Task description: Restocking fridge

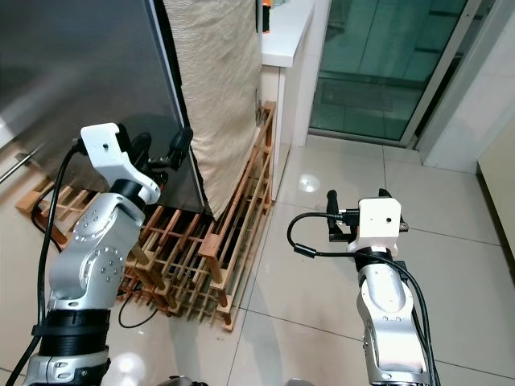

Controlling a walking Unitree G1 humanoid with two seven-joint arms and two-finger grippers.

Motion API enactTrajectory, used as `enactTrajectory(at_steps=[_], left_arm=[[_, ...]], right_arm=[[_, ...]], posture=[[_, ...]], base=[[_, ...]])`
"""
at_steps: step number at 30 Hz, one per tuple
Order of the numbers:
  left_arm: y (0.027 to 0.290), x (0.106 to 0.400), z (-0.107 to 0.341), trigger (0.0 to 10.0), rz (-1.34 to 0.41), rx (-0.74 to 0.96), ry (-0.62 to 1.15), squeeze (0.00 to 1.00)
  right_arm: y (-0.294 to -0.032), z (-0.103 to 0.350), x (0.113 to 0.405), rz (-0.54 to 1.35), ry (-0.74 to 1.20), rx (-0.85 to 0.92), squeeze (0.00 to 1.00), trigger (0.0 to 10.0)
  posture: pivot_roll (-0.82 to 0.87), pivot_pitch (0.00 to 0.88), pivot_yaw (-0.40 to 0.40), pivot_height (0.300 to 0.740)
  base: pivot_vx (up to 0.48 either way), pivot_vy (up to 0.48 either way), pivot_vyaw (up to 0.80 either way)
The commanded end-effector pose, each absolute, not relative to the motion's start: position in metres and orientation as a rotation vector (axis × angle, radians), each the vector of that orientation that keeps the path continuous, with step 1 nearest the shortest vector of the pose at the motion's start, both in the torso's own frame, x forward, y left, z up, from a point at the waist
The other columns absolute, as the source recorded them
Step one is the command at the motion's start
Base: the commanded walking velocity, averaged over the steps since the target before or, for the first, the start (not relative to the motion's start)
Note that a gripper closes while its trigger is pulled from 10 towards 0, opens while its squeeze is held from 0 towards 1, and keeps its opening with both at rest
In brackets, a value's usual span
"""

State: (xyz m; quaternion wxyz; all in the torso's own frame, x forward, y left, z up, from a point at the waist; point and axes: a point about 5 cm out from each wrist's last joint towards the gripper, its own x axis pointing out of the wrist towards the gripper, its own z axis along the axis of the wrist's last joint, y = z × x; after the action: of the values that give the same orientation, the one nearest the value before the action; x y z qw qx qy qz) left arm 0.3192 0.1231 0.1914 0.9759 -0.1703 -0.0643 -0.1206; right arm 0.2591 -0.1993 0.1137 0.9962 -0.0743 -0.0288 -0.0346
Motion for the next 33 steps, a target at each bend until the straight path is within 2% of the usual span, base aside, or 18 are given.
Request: enactTrajectory(at_steps=[1,11,20,27,33], left_arm=[[0.118,0.321,0.193,10.0,-0.262,-0.351,-0.116,0.0],[0.094,0.326,0.192,10.0,-0.337,-0.353,-0.081,0.0],[0.082,0.338,0.186,10.0,-0.356,-0.334,-0.054,0.0],[0.092,0.351,0.181,10.0,-0.257,-0.311,-0.037,0.0],[0.099,0.358,0.183,10.0,-0.202,-0.365,-0.04,0.0]], right_arm=[[-0.199,0.115,0.26,-0.07,-0.064,-0.156,0.75,10.0],[-0.201,0.116,0.259,-0.079,-0.066,-0.159,0.75,10.0],[-0.199,0.116,0.259,-0.082,-0.067,-0.155,0.75,10.0],[-0.199,0.115,0.259,-0.092,-0.067,-0.151,0.75,10.0],[-0.2,0.115,0.258,-0.098,-0.068,-0.152,0.75,10.0]], posture=[[-0.22,0.0,0.054,0.74],[-0.24,0.0,0.059,0.74],[-0.25,0.0,0.07,0.74],[-0.25,0.0,0.075,0.74],[-0.26,0.0,0.077,0.74]], base=[[0.0,0.0,0.0],[0.0,0.0,0.0],[0.0,0.0,0.0],[0.0,0.0,0.0],[0.0,0.0,0.0]])
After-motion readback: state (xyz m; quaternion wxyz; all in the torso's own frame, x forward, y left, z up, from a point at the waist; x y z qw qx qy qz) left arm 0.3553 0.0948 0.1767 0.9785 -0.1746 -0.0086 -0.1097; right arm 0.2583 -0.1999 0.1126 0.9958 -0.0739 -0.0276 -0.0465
